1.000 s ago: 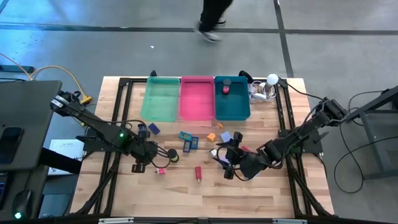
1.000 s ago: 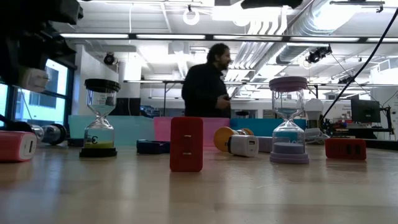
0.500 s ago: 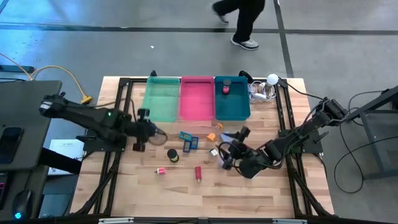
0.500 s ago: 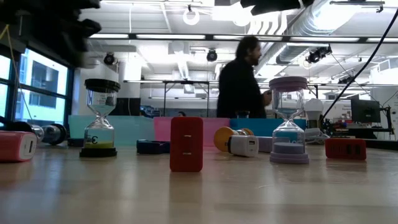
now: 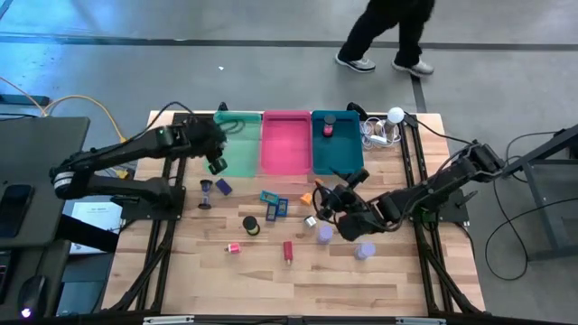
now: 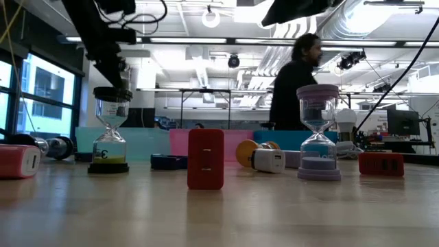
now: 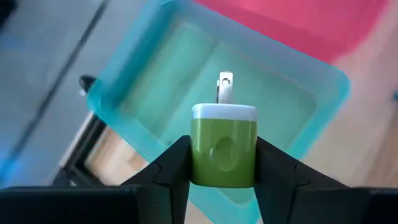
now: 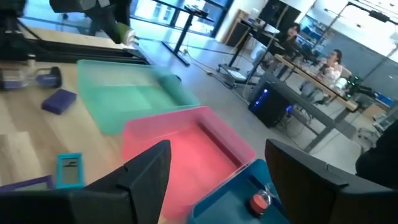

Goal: Pick & Place Office items
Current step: Put the green white adapter into the green bin

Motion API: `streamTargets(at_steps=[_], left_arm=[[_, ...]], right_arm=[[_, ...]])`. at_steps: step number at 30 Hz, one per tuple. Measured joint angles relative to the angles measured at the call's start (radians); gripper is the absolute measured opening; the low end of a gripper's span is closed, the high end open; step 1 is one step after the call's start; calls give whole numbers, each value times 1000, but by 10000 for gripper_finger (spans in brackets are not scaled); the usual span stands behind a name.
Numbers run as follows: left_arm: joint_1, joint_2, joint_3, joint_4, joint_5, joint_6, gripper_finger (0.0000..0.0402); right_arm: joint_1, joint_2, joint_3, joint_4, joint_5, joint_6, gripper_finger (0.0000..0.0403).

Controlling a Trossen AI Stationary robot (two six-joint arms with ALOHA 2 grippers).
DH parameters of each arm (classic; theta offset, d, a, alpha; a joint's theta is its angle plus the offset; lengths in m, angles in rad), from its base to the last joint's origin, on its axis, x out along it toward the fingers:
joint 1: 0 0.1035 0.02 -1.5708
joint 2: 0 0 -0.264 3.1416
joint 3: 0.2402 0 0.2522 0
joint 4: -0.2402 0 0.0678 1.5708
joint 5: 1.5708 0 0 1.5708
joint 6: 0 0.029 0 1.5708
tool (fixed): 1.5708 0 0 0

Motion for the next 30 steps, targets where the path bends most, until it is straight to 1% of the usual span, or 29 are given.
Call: streamTargets(at_steps=[3, 4, 5, 10, 16, 21, 30], left_arm=[[77, 13, 0, 57, 176, 42, 133], [97, 19, 0, 90, 220, 49, 132], [120, 26, 0, 124, 243, 47, 131], [221, 71, 0, 270, 246, -53, 128], [297, 143, 0, 315, 249, -119, 128], [336, 240, 0, 351, 247, -175, 129], [374, 408, 0, 442, 248, -241, 129]], right_arm=[[-32, 0, 0, 0, -19, 7, 252], [-41, 0, 0, 0, -39, 7, 252], [-49, 0, 0, 0, -58, 7, 252], [-87, 0, 0, -1, -128, -13, 252], [-116, 0, 0, -3, -160, -52, 252], [-117, 0, 0, -36, -211, -50, 252], [-117, 0, 0, -40, -294, -47, 252]])
